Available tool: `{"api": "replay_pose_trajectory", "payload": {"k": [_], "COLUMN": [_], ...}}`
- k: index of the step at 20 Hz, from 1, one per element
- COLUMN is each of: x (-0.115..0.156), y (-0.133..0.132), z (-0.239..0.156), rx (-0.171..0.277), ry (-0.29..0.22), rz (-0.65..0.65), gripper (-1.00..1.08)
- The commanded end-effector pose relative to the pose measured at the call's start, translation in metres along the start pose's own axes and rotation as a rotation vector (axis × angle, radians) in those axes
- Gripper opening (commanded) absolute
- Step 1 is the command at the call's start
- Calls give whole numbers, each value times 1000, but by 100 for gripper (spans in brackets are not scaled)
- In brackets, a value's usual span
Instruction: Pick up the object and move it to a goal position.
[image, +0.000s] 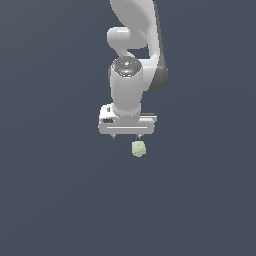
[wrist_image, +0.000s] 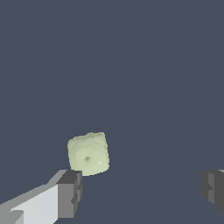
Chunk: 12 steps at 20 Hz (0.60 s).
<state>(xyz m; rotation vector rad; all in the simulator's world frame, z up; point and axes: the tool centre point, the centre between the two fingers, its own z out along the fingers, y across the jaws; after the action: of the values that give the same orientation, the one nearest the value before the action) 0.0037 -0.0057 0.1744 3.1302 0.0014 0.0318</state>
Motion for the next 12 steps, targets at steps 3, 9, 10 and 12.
{"api": "replay_pose_trajectory", "payload": {"k": [3,9,10,12], "x": [0,-2,-2,-3], "y": [1,13,14,14], "z": [0,1,1,2], "rx": [-2,-22,-23,-24], "ry": [-1,-17,-18,-19], "rz": [-3,-32,-35,-37], "gripper": [100,100,100,100]}}
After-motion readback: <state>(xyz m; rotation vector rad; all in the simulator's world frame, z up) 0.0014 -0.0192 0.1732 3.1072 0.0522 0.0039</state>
